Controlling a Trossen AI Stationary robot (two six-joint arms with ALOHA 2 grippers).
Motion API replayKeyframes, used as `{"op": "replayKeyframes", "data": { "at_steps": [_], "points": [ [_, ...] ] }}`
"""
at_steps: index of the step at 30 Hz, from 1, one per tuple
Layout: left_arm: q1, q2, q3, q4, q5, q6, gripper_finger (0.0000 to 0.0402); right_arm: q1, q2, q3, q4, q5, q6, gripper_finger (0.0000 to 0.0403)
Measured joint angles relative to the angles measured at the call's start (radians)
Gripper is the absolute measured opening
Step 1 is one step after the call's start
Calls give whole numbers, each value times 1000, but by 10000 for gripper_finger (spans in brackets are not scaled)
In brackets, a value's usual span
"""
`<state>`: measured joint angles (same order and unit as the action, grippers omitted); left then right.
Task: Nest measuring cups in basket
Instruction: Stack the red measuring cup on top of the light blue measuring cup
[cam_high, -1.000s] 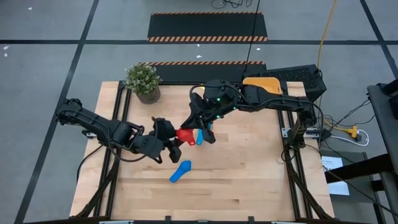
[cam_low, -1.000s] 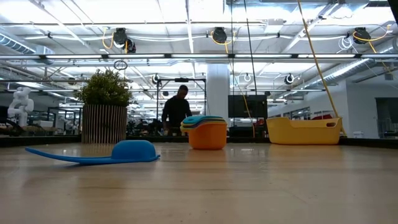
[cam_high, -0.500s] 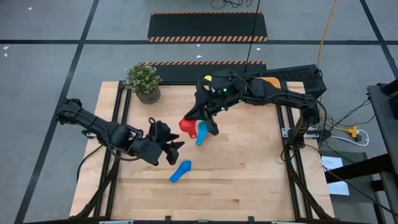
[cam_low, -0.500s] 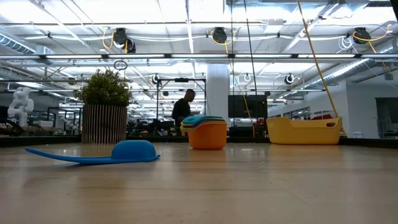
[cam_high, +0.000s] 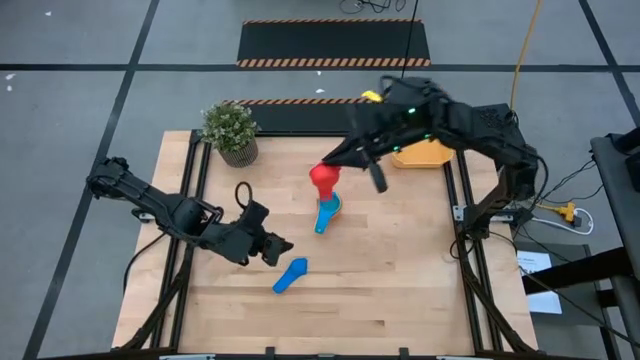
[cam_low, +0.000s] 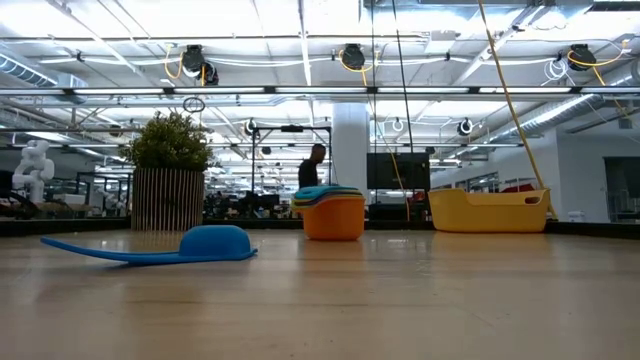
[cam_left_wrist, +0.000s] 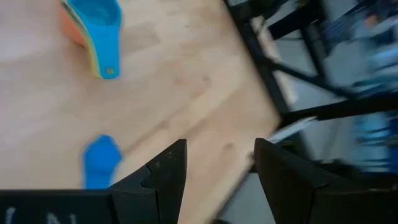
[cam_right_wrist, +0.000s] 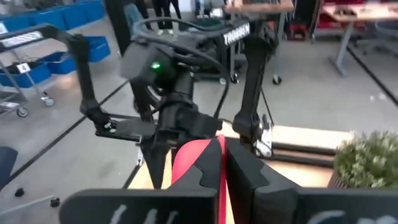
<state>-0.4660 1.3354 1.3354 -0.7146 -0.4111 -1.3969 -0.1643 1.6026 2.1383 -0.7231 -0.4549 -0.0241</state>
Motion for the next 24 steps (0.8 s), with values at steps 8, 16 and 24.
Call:
{"op": "replayKeyframes", "data": {
  "at_steps": [8,16,24],
  "points": [
    [20,-59,0,326,10,5,191,-6,-99,0,21,-126,-191,0],
    [86,-61,0,655,17,23,191,-5,-162,0,200,-210,-228,0],
    [114,-55,1,998,5,20,191,-4,-171,2,370,-482,-319,0]
  ]
}}
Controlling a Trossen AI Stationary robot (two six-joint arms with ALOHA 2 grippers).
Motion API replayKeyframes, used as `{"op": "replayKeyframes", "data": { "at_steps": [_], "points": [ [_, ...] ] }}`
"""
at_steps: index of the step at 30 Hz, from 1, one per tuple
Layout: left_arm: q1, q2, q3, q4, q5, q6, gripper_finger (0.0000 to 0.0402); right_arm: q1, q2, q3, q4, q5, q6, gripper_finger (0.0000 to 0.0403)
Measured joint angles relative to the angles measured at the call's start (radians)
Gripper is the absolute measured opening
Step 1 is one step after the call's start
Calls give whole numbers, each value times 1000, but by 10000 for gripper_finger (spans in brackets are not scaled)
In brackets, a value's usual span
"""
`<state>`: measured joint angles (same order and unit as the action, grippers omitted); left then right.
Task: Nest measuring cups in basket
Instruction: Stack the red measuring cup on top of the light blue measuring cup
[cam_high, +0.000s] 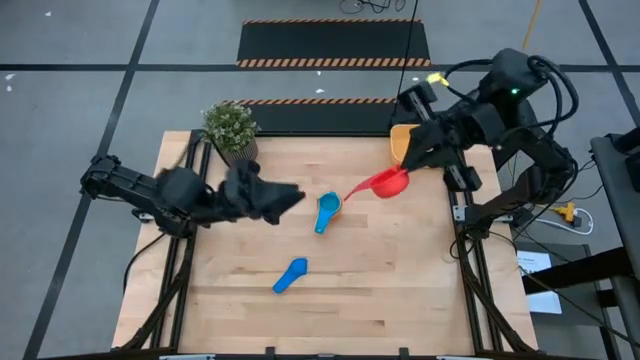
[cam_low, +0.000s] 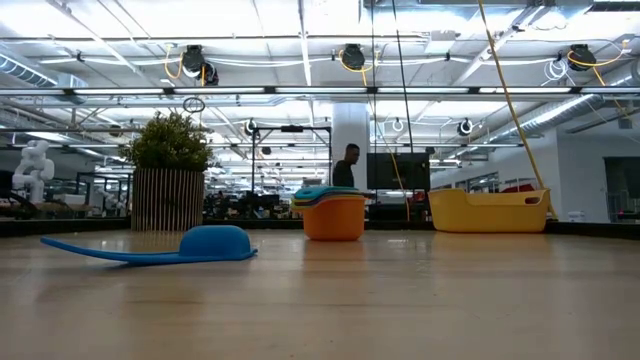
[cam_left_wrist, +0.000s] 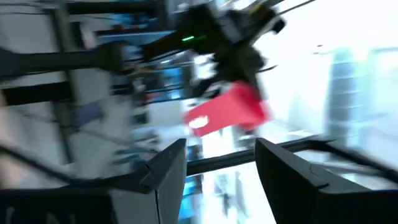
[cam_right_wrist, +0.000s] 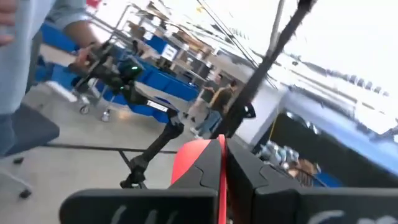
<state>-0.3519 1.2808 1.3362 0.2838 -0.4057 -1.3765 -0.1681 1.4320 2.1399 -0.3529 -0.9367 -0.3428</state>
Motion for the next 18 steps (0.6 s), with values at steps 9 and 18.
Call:
{"op": "replayKeyframes", "data": {
  "at_steps": [9,18],
  "points": [
    [-8,23,0,72,-10,-44,191,19,37,0,141,-120,-244,0],
    [-6,119,-1,223,14,-52,191,59,110,-1,229,-170,-279,0]
  ]
}}
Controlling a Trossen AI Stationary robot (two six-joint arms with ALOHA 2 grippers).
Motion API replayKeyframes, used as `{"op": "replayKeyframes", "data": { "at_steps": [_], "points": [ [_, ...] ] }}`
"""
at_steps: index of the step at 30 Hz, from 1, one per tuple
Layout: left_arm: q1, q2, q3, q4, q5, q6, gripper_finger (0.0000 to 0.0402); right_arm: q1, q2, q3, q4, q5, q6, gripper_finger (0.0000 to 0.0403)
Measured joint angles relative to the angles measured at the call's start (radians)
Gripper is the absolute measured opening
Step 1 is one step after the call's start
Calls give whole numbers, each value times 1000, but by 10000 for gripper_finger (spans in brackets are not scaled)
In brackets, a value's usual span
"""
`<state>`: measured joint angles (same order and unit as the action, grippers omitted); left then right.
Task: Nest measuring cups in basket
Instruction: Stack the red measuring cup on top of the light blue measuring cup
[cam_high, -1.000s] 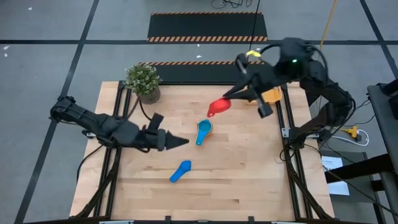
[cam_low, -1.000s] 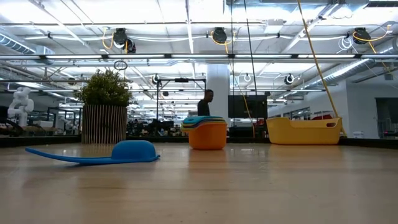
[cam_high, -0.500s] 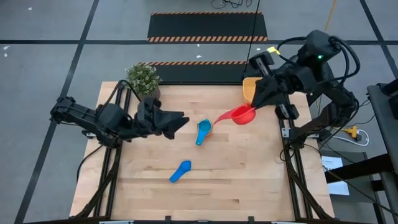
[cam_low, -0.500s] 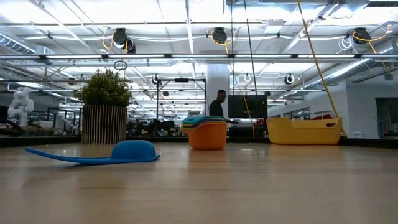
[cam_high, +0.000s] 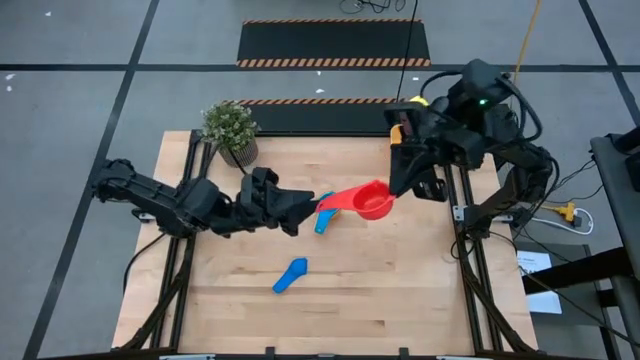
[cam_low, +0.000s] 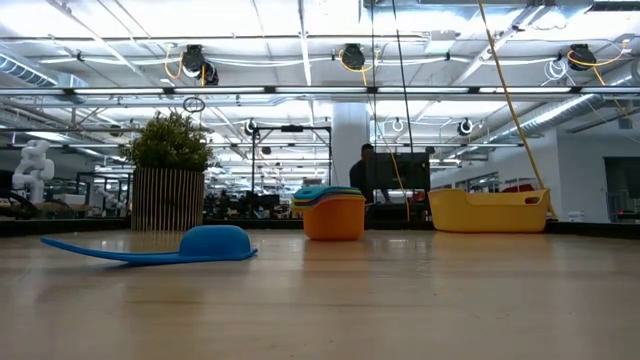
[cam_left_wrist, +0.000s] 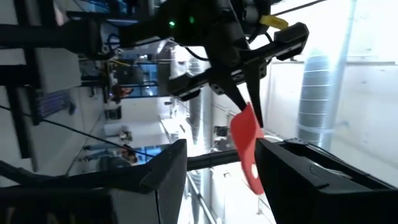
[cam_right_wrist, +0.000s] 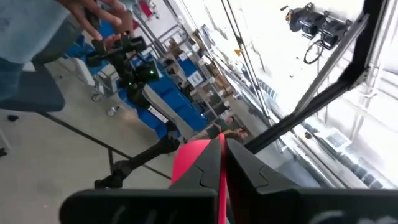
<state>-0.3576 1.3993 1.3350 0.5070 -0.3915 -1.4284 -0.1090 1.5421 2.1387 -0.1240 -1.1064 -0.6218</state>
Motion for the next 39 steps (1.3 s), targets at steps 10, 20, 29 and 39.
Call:
{"op": "replayKeyframes", "data": {
  "at_steps": [10,20,29,39],
  "points": [
    [0,11,0,66,33,7,191,-2,11,0,1,-49,-2,0],
    [-3,10,0,73,86,-86,191,-3,28,0,-18,-45,-55,0],
    [-5,10,0,73,88,-119,191,-6,53,0,-14,-47,-79,0],
    [-13,10,0,74,88,-140,191,-35,54,0,-15,-59,-83,0]
  ]
}}
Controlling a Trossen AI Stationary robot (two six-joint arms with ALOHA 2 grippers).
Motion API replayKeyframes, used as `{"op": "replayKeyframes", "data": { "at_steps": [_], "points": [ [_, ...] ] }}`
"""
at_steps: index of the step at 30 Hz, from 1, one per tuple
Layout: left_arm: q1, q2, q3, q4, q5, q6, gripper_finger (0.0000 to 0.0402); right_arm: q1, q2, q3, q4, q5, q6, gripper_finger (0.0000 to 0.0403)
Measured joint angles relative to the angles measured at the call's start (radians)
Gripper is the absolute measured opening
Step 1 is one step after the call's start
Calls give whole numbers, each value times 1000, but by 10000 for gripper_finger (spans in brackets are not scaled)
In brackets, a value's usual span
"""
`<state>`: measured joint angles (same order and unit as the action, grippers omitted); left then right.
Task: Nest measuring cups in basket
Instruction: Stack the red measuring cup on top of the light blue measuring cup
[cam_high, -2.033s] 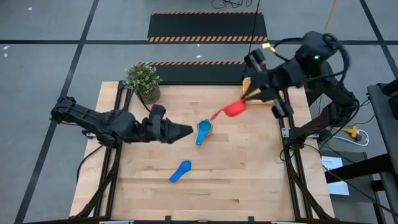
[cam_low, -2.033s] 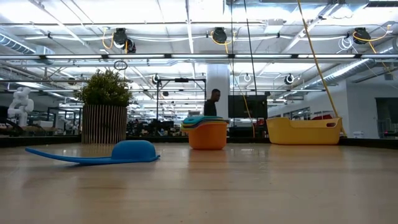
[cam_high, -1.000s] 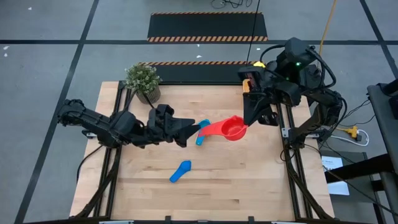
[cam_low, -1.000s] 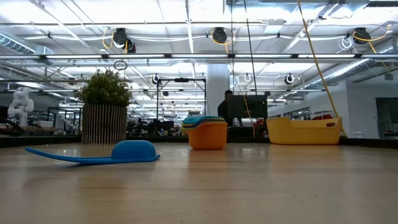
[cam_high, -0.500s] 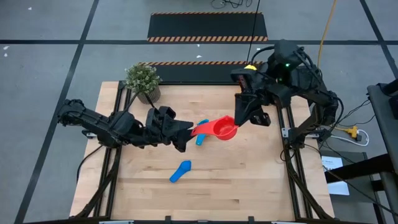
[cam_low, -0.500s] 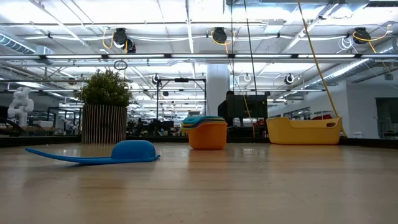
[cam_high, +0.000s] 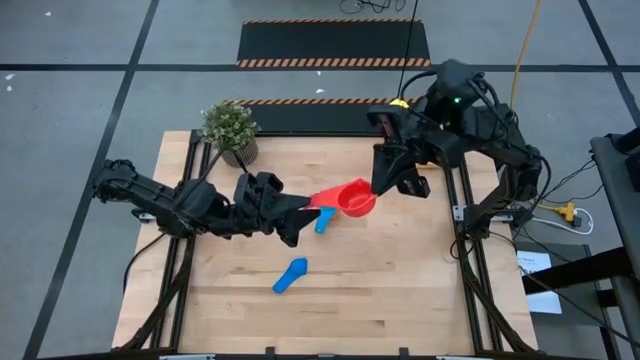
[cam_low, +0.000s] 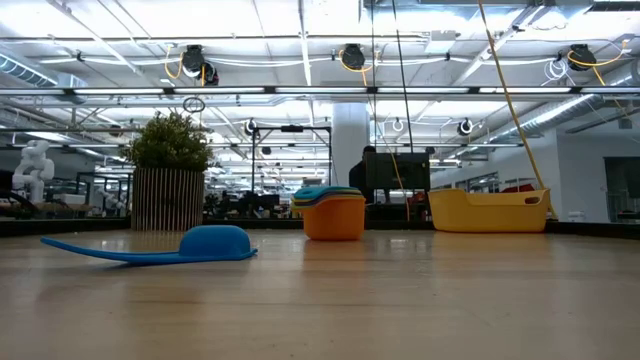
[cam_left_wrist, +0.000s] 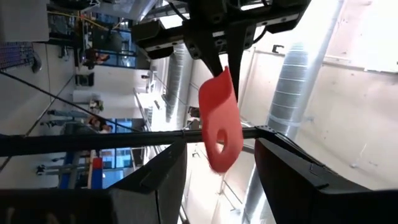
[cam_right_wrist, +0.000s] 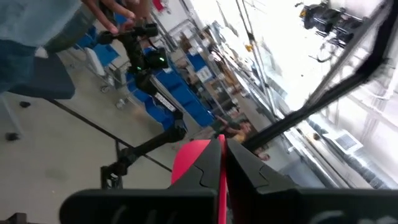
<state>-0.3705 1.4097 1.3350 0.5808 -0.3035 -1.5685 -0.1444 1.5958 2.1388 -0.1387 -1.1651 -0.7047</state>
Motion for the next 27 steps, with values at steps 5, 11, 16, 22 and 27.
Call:
{"op": "replayKeyframes", "data": {
  "at_steps": [5,11,16,22,27],
  "points": [
    [-8,0,0,0,1,-20,189,0,0,0,-1,-19,-5,0],
    [-10,0,0,-1,0,-28,136,2,0,0,-2,-21,-16,0],
    [-10,0,0,-11,0,-16,73,2,0,0,-2,-45,-18,0],
    [-9,-1,0,-29,-4,-12,23,3,0,0,-4,-57,-19,0],
    [-9,-2,1,-31,-11,-8,17,2,0,0,-12,-72,-20,0]
  ]
}}
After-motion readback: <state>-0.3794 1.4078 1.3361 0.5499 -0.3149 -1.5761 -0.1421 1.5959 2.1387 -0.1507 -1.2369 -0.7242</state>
